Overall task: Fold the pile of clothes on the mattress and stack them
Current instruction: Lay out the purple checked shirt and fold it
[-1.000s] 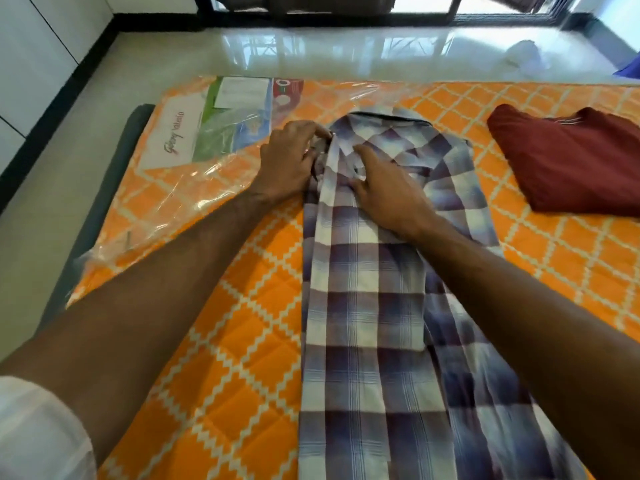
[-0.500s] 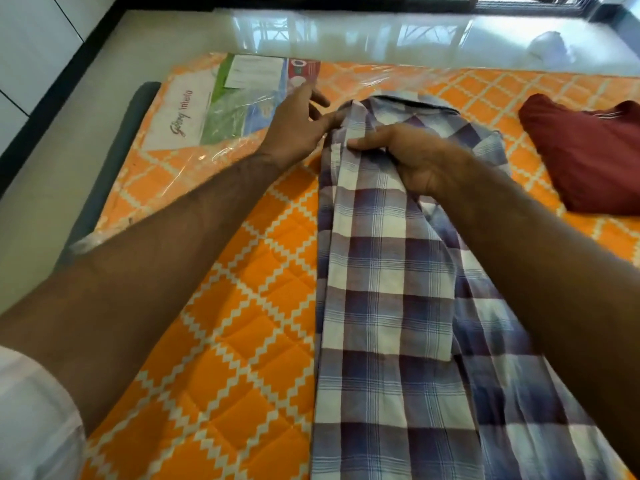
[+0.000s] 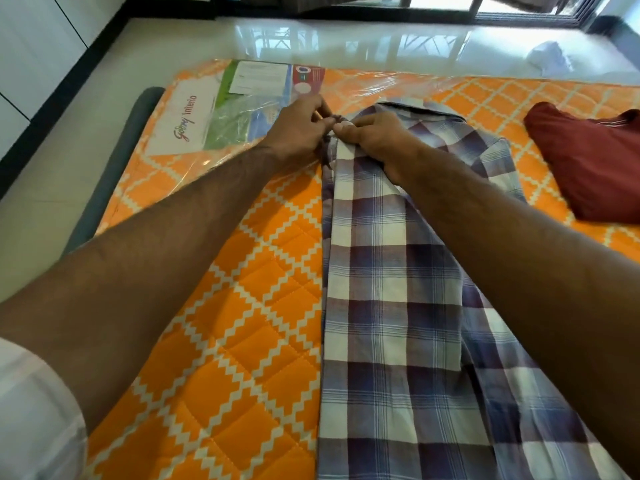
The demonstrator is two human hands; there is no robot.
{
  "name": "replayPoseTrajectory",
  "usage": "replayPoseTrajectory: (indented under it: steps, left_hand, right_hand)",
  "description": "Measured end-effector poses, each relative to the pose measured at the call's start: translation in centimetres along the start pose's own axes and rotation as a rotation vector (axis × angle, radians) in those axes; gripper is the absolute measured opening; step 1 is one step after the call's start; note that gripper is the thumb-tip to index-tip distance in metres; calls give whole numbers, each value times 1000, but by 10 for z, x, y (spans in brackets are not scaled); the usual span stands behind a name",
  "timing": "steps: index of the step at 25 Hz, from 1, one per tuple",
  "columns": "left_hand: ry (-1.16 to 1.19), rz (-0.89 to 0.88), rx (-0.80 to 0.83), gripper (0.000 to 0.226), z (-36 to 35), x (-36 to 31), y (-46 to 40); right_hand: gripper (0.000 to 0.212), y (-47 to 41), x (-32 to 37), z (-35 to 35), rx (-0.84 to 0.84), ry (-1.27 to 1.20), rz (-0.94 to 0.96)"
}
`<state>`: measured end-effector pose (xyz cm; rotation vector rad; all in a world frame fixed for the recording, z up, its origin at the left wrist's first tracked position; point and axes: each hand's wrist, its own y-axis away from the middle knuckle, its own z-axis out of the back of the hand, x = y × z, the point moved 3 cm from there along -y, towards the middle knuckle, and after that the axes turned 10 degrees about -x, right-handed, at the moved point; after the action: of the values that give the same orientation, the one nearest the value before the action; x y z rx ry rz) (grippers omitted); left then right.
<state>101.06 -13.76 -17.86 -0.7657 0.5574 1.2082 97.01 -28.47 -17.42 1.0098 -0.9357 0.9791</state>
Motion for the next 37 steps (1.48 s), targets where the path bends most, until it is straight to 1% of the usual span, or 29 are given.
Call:
replayPoseTrajectory:
  steps: [2,5,7,9,11,12,13,14,16,17,18,19,20,21,22,24,26,28,30,32,35,37]
  left_hand:
    - [-36,17,-36,7,-2,3,-2]
    - [-86,33,-80,7,-7,4,-5]
    - [-55,46,-85,11,-10,4,-4]
    - [-72,20,-70,14,-13,5,-3]
    - [-95,21,-89,8,-12,7,-5]
    - [-101,24,-103,5,-11,7,-6]
    - [-118,8,-119,6,-11,6,-6]
    - [-143,-27,-138,8,-11,4,-5]
    - [-180,-91,-172,13,-11,3,-2]
    - [-186,-99,-186,14,-11,4,-1]
    - [-184,-97,-199,15,-10,4,0]
    - [-181,-90,-207,16,-10,4,0]
    - [-181,-85,-208,16,-10,3,1]
    - [-187,-83,-204,16,-10,2,0]
    - [-194,-80,-197,14,-11,1,0]
    - [-210,-69,-190,12,-11,0,0]
    - [-199,-41,-199,14,-9,3,0]
    - [-155,-32,-197,22,-7,5,2]
    - [-156,-65,-139,28,-9,4,9]
    - [-183,-125,-98,26,-12,3,16]
    - [-189,-151,-101,23,-14,2,22]
    - [-167,-78,-86,25,-8,-1,25]
  right_hand:
    - [23,-7,-1,-2,-62,127,99]
    - [26,-13,-7,-12,-160,399,274]
    - [23,-12,-8,-19,-180,438,347]
    - [21,-13,-10,-20,-144,375,290]
    - [16,-12,-11,-13,-44,253,131]
    - [13,-7,-9,-8,12,215,77]
    - [14,-3,-7,-5,54,239,70]
    - [17,4,-4,-4,70,335,120]
    - [24,23,-1,-3,26,609,286]
    - [29,32,-2,-3,12,682,323]
    - [34,40,-5,0,47,670,286]
    - [38,46,-8,4,121,565,172]
    - [39,53,-10,10,197,432,12]
    - [39,60,-12,14,259,334,-132]
    - [39,66,-14,17,304,273,-231]
    - [36,77,-16,16,369,143,-339]
    - [36,83,-15,13,401,55,-391]
    - [35,89,-12,21,418,82,-409]
    - [29,98,-11,33,467,137,-407]
    - [27,110,-15,40,536,176,-396]
    - [30,130,-24,47,556,91,-453]
    - [30,143,-24,51,500,-17,-460]
